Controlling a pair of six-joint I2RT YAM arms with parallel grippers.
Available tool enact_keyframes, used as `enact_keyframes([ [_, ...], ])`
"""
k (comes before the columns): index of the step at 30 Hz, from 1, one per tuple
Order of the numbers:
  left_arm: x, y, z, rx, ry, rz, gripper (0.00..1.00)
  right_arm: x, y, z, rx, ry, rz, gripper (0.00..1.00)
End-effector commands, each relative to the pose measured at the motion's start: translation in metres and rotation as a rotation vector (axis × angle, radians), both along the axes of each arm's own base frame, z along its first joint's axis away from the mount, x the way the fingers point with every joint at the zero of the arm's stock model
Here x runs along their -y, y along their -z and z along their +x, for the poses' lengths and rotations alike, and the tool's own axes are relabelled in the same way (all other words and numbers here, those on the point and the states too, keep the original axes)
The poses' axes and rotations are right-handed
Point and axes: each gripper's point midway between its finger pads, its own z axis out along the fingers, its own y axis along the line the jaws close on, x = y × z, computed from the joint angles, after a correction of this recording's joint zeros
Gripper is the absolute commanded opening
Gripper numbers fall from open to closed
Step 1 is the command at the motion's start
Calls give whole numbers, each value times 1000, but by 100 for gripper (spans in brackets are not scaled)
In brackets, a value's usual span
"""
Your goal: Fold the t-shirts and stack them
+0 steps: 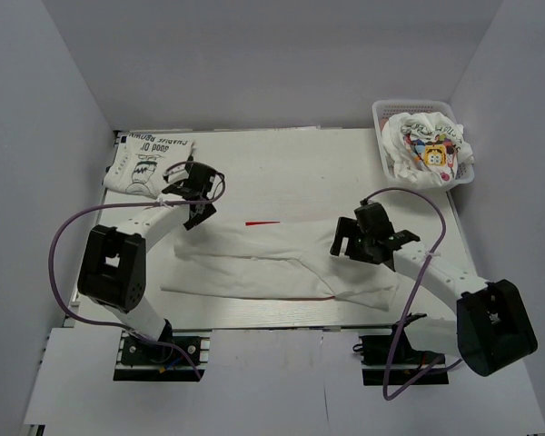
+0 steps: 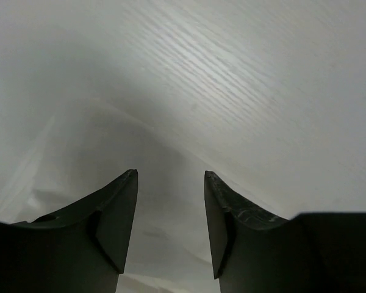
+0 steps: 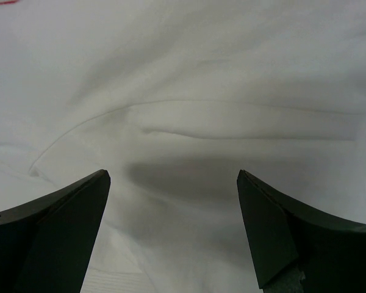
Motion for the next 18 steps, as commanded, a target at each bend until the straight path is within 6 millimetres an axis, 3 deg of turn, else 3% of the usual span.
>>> enact_keyframes([
  [1, 41, -23, 25, 97, 179, -128, 58, 1, -21, 27, 86, 53, -9, 90],
  [3, 65, -20, 23, 110, 270, -214, 56, 5, -22, 31, 84, 84, -27, 90],
  [4, 72, -7, 11, 74, 313, -239, 56, 7, -13, 29, 52, 88, -46, 90],
  [7, 70, 10, -5, 20, 317, -228, 50, 13, 3, 27, -23, 121, -77, 90],
  [9, 60, 34, -28, -95, 291, -187, 50, 13, 15, 25, -73, 127, -85, 90],
  [11, 53, 45, -43, -152, 261, -154, 46, 14, 26, 28, -112, 149, -91, 90],
  [13, 45, 59, -67, -240, 248, -125, 45, 11, 37, 39, -134, 157, -96, 90],
  [14, 45, 63, -75, -264, 245, -122, 43, 11, 40, 44, -136, 161, -99, 90],
  [15, 51, 64, -85, -298, 252, -141, 41, 8, 38, 62, -121, 182, -106, 90],
  [17, 53, 64, -109, -367, 251, -152, 38, 6, 53, 75, -153, 196, -122, 90],
  [18, 60, 64, -123, -400, 284, -171, 38, -7, 44, 107, -115, 197, -99, 90],
])
